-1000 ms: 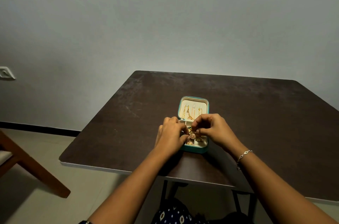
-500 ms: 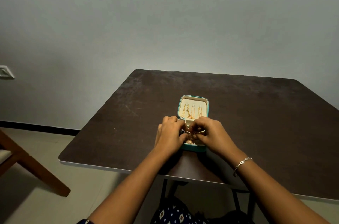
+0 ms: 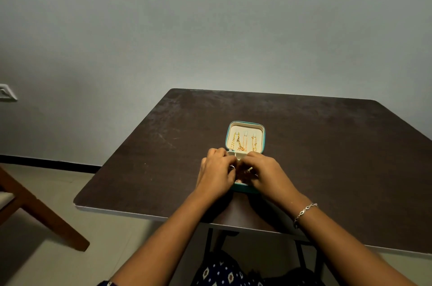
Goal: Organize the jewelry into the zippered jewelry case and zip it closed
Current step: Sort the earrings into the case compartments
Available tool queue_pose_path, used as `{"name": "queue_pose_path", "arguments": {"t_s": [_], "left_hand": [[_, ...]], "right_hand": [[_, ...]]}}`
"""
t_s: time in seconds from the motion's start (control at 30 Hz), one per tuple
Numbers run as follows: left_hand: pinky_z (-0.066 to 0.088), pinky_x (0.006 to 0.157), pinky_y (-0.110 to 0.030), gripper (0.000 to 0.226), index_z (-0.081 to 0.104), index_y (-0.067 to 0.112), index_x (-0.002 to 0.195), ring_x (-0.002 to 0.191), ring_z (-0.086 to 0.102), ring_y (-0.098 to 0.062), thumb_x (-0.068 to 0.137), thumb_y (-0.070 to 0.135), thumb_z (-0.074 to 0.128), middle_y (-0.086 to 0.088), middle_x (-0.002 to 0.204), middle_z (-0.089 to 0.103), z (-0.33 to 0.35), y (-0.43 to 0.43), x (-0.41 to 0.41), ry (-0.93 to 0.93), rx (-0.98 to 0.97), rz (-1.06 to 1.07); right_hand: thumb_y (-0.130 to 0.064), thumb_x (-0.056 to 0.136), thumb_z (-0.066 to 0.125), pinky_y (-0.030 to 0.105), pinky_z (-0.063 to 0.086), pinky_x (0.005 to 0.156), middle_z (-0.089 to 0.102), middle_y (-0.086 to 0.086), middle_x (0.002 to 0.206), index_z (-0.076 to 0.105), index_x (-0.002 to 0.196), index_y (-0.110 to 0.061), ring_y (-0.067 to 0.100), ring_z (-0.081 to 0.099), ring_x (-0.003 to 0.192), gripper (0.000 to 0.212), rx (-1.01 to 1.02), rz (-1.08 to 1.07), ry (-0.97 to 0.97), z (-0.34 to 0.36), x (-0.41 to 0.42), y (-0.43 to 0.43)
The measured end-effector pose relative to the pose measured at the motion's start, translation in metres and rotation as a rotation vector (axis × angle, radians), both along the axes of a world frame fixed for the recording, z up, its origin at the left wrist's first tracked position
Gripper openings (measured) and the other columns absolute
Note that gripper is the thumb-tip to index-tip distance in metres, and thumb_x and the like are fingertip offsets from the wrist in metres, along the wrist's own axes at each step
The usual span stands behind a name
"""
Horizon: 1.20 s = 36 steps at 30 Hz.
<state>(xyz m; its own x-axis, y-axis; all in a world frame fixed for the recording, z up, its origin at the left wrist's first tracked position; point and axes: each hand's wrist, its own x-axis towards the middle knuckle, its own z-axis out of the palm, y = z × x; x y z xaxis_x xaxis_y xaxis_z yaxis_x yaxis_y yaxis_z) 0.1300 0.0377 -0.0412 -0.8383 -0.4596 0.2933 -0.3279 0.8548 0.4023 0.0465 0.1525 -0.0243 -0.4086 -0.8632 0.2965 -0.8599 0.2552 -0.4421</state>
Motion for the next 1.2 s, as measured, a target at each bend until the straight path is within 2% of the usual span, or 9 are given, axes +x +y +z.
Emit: {"name": "queue_pose_path", "arguments": {"t_s": [0.1, 0.2, 0.27, 0.43, 0.63, 0.73, 0.83, 1.0, 1.2], "left_hand": [[0.033, 0.094, -0.032, 0.024, 0.060, 0.017, 0.111, 0.115, 0.036, -0.016, 0.089, 0.022, 0.053, -0.001, 0.115, 0.050, 0.000, -0.002, 0.001, -0.021, 0.017, -0.021], [0.032, 0.093, -0.032, 0.024, 0.061, 0.017, 0.109, 0.116, 0.035, -0.017, 0.086, 0.023, 0.055, -0.001, 0.114, 0.049, 0.002, -0.003, 0.002, -0.031, 0.043, -0.034], [0.030, 0.093, -0.032, 0.027, 0.059, 0.016, 0.110, 0.118, 0.033, -0.018, 0.084, 0.024, 0.057, -0.001, 0.115, 0.047, 0.004, -0.004, 0.002, -0.062, 0.060, -0.050], [0.027, 0.096, -0.032, 0.033, 0.058, 0.017, 0.112, 0.121, 0.029, -0.017, 0.082, 0.030, 0.061, -0.001, 0.121, 0.043, 0.009, -0.002, 0.001, -0.131, 0.057, -0.086], [0.027, 0.093, -0.030, 0.021, 0.060, 0.022, 0.103, 0.119, 0.031, -0.016, 0.083, 0.025, 0.060, 0.001, 0.116, 0.044, 0.007, -0.008, 0.003, -0.109, 0.082, -0.057], [0.027, 0.094, -0.030, 0.018, 0.064, 0.024, 0.099, 0.118, 0.032, -0.014, 0.083, 0.018, 0.057, 0.003, 0.112, 0.044, 0.007, -0.011, 0.003, -0.087, 0.117, -0.064], [0.032, 0.095, -0.032, 0.021, 0.064, 0.023, 0.098, 0.116, 0.035, -0.014, 0.084, 0.011, 0.053, 0.003, 0.111, 0.046, 0.005, -0.013, 0.003, -0.047, 0.157, -0.043], [0.037, 0.097, -0.034, 0.019, 0.063, 0.020, 0.095, 0.111, 0.039, -0.014, 0.085, 0.008, 0.054, 0.006, 0.103, 0.045, -0.001, -0.015, 0.004, 0.072, 0.251, 0.014], [0.036, 0.098, -0.033, 0.011, 0.066, 0.022, 0.092, 0.114, 0.037, -0.011, 0.082, 0.017, 0.065, 0.004, 0.112, 0.048, 0.001, -0.014, 0.003, 0.066, 0.230, -0.046]], "right_hand": [[0.003, 0.078, 0.062, 0.037, 0.049, 0.088, 0.062, 0.007, 0.110, 0.063, 0.108, -0.011, 0.024, 0.057, 0.104, 0.033, -0.006, 0.018, 0.027, -0.002, 0.002, 0.003], [0.002, 0.078, 0.062, 0.038, 0.051, 0.085, 0.065, 0.005, 0.106, 0.065, 0.101, -0.012, 0.021, 0.060, 0.098, 0.027, -0.050, 0.042, 0.008, -0.001, 0.003, 0.008], [0.001, 0.077, 0.062, 0.035, 0.052, 0.082, 0.068, 0.003, 0.102, 0.065, 0.099, -0.014, 0.019, 0.063, 0.094, 0.027, -0.078, 0.044, -0.015, -0.001, 0.005, 0.010], [0.006, 0.074, 0.060, 0.027, 0.047, 0.082, 0.068, 0.004, 0.107, 0.065, 0.104, -0.014, 0.020, 0.062, 0.099, 0.037, -0.100, -0.002, 0.024, -0.005, 0.003, 0.008], [-0.002, 0.078, 0.062, 0.028, 0.046, 0.076, 0.069, 0.004, 0.100, 0.068, 0.098, -0.016, 0.022, 0.061, 0.095, 0.025, -0.034, -0.021, 0.064, -0.009, 0.002, 0.009], [-0.003, 0.082, 0.059, 0.021, 0.035, 0.068, 0.067, 0.003, 0.099, 0.071, 0.096, -0.017, 0.021, 0.053, 0.097, 0.024, -0.002, -0.029, 0.092, -0.010, -0.001, 0.010], [0.001, 0.083, 0.056, 0.021, 0.027, 0.071, 0.063, 0.002, 0.103, 0.070, 0.103, -0.018, 0.020, 0.045, 0.100, 0.031, 0.024, 0.000, 0.142, -0.011, -0.004, 0.012], [0.004, 0.072, 0.064, 0.027, 0.034, 0.067, 0.066, 0.006, 0.090, 0.070, 0.099, -0.015, 0.026, 0.054, 0.086, 0.034, -0.084, 0.039, 0.167, -0.015, -0.006, 0.015], [-0.004, 0.070, 0.073, 0.032, 0.043, 0.060, 0.066, 0.002, 0.080, 0.071, 0.082, -0.019, 0.023, 0.055, 0.078, 0.019, -0.064, 0.095, 0.221, -0.015, -0.013, 0.014]]}}
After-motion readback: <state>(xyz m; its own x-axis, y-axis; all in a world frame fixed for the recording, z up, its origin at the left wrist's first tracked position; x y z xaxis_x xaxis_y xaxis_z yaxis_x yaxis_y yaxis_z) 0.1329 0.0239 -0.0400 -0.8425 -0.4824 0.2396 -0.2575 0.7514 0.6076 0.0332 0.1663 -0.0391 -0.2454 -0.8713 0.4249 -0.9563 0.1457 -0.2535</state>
